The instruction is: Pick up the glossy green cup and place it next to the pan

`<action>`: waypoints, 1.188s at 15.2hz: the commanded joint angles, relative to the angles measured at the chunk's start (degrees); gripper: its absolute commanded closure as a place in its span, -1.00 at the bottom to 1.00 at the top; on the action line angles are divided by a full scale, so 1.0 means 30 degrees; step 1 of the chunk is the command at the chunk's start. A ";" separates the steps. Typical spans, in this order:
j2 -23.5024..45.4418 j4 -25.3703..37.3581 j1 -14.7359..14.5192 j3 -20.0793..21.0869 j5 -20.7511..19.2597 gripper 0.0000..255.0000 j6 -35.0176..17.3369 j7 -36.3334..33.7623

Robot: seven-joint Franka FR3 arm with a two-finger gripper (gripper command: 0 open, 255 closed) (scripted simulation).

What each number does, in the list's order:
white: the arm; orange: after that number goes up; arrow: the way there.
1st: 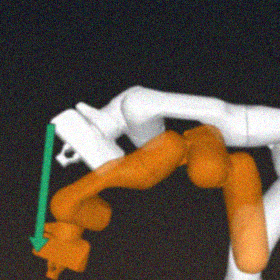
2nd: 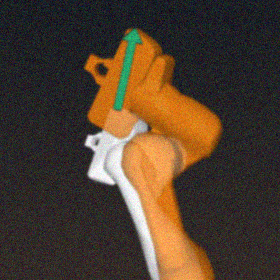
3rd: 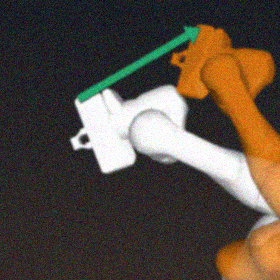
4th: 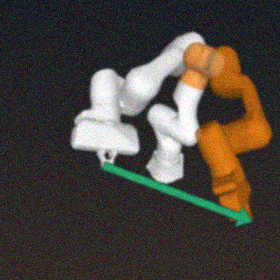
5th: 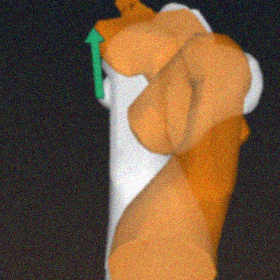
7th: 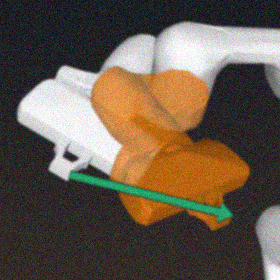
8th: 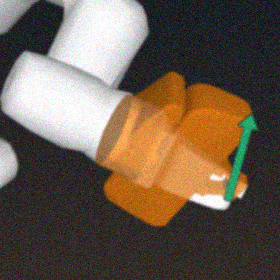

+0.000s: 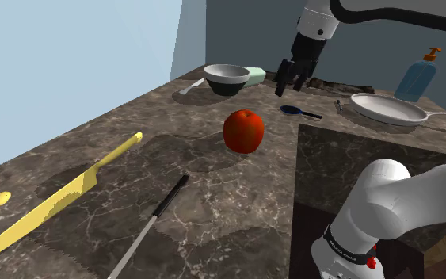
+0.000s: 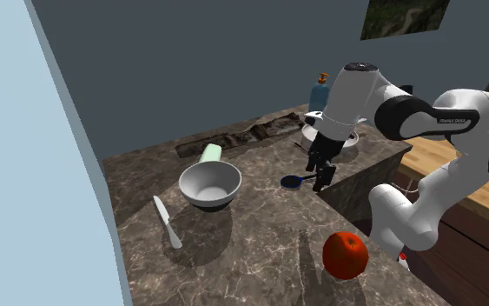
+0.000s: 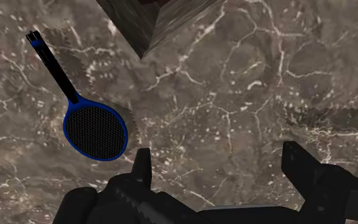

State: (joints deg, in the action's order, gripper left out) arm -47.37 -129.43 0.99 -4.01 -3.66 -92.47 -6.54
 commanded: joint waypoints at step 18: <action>0.6167 0.4892 -0.4483 -0.9952 -0.3285 -1.00 -0.3824 1.9363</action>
State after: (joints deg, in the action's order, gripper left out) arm -31.11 -117.20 -11.10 -31.74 -13.89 -103.59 47.33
